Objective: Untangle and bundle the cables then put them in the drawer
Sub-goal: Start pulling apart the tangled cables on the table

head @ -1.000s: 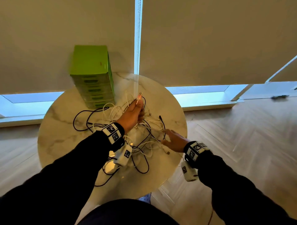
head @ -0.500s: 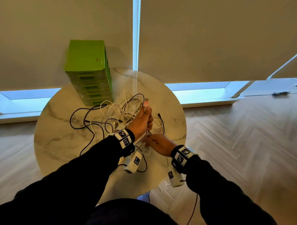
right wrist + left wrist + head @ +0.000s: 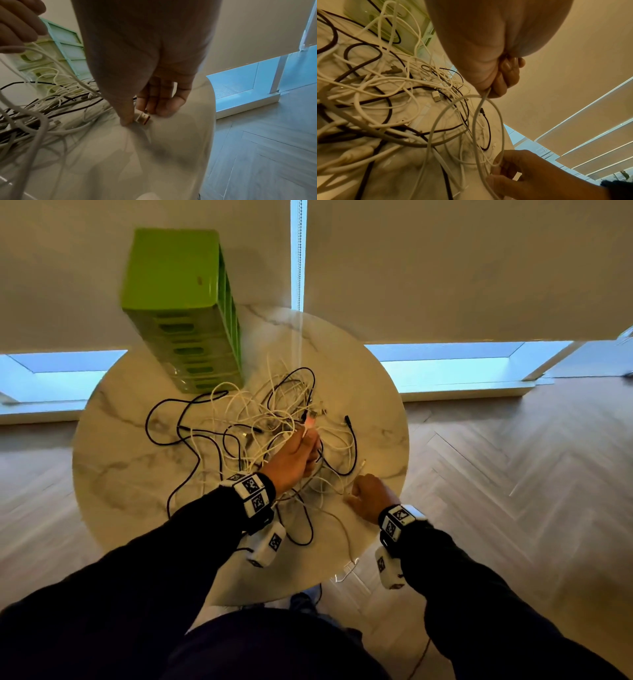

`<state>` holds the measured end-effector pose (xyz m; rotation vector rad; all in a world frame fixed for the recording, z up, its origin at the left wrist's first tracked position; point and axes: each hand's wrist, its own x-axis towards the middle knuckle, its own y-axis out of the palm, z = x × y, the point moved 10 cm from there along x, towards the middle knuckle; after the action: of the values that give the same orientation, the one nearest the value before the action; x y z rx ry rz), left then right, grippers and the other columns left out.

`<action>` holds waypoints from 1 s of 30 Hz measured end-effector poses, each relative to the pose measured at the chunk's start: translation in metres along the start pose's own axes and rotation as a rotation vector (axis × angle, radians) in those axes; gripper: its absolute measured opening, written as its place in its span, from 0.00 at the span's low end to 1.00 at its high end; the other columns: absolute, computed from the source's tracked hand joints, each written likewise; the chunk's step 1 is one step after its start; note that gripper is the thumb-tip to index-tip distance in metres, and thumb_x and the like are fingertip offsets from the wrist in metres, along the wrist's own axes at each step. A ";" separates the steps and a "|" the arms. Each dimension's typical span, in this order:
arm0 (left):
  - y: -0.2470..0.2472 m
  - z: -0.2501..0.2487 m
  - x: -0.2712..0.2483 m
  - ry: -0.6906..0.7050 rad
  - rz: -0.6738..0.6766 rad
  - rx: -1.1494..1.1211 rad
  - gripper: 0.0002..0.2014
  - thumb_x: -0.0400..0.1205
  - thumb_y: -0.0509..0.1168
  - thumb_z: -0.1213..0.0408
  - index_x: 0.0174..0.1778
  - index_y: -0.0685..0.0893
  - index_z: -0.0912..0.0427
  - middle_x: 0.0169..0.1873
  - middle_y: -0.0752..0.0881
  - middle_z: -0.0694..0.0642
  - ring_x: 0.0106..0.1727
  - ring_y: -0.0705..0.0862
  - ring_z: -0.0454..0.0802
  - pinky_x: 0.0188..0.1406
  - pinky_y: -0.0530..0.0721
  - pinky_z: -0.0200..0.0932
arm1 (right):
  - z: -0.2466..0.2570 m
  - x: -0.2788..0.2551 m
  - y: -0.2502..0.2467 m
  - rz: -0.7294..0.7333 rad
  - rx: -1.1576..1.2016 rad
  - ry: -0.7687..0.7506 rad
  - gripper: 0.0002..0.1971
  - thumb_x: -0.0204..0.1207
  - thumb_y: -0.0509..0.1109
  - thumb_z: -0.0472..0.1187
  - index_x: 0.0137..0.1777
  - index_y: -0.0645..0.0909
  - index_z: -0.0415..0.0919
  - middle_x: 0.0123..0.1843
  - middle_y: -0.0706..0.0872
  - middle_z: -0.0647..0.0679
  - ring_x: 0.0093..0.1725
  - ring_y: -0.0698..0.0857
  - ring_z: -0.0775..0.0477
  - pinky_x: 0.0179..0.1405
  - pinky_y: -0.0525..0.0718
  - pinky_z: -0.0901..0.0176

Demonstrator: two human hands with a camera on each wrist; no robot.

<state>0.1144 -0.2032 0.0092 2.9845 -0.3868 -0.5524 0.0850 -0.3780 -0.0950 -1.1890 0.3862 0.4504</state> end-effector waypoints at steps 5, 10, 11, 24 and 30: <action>-0.011 -0.001 0.005 0.004 -0.067 0.034 0.17 0.93 0.47 0.52 0.43 0.71 0.56 0.27 0.65 0.47 0.23 0.62 0.39 0.23 0.65 0.32 | 0.014 0.019 -0.033 0.005 -0.002 -0.057 0.09 0.83 0.62 0.43 0.57 0.75 0.39 0.56 0.85 0.30 0.50 0.85 0.33 0.45 0.75 0.48; -0.017 -0.015 0.013 0.058 -0.139 0.021 0.17 0.93 0.47 0.52 0.49 0.75 0.58 0.26 0.69 0.42 0.23 0.65 0.37 0.24 0.67 0.32 | 0.057 0.019 -0.170 -0.232 0.262 -0.246 0.04 0.82 0.68 0.41 0.51 0.76 0.44 0.37 0.89 0.44 0.34 0.85 0.46 0.35 0.80 0.59; -0.016 -0.021 0.014 0.083 -0.142 0.025 0.18 0.93 0.47 0.51 0.52 0.76 0.59 0.27 0.68 0.43 0.24 0.64 0.38 0.25 0.66 0.33 | 0.068 0.016 -0.194 -0.254 0.328 -0.276 0.04 0.83 0.69 0.42 0.51 0.79 0.43 0.37 0.89 0.47 0.33 0.85 0.51 0.37 0.83 0.59; -0.022 -0.034 0.006 0.171 -0.103 0.203 0.10 0.92 0.57 0.59 0.68 0.77 0.45 0.25 0.75 0.37 0.27 0.66 0.44 0.27 0.70 0.39 | 0.161 -0.019 -0.177 -0.127 0.775 -0.540 0.05 0.81 0.75 0.41 0.46 0.82 0.42 0.37 0.87 0.50 0.33 0.83 0.57 0.35 0.82 0.62; -0.041 -0.023 -0.002 0.087 -0.245 0.036 0.06 0.91 0.58 0.58 0.59 0.79 0.48 0.32 0.69 0.51 0.31 0.69 0.46 0.31 0.70 0.42 | 0.134 0.003 -0.138 -0.285 0.757 -0.382 0.19 0.83 0.64 0.60 0.58 0.77 0.44 0.54 0.86 0.49 0.55 0.85 0.51 0.61 0.84 0.48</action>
<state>0.1309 -0.1620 0.0260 3.0983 -0.0241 -0.4363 0.1670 -0.2929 0.0574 -0.3941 0.0338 0.2340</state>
